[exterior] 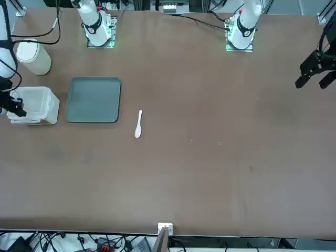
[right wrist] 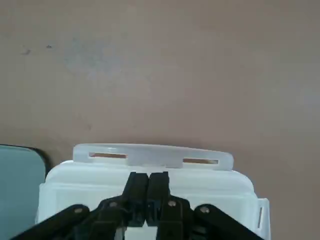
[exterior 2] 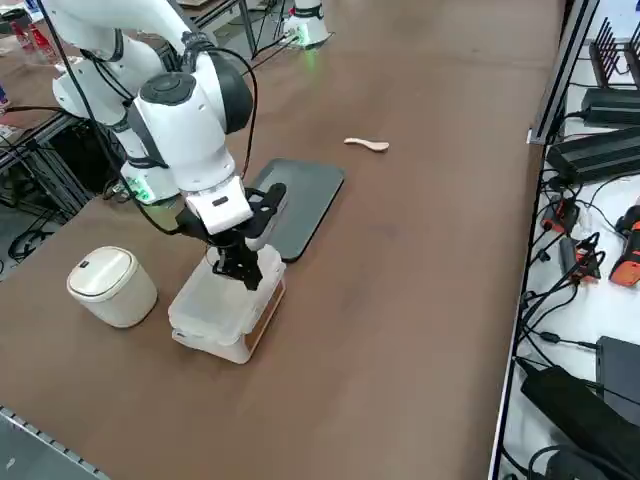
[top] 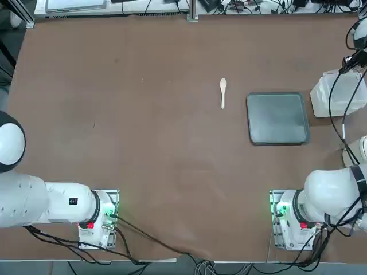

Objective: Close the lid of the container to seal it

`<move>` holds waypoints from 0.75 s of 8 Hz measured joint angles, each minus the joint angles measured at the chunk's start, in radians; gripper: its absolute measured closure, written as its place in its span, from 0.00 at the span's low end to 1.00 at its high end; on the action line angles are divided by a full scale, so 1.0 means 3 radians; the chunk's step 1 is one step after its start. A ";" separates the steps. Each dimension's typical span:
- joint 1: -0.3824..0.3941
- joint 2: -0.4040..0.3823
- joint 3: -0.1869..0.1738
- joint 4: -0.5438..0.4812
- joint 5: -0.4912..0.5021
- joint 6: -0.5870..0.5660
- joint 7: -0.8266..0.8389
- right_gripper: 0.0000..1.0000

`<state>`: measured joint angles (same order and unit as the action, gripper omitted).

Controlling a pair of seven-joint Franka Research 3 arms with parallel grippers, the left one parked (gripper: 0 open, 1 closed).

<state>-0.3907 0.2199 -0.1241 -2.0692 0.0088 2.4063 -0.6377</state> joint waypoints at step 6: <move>0.0022 0.0152 0.0030 0.0052 0.0033 0.0092 0.0000 0.99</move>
<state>-0.3841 0.2654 -0.1151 -2.0537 0.0187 2.4338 -0.6379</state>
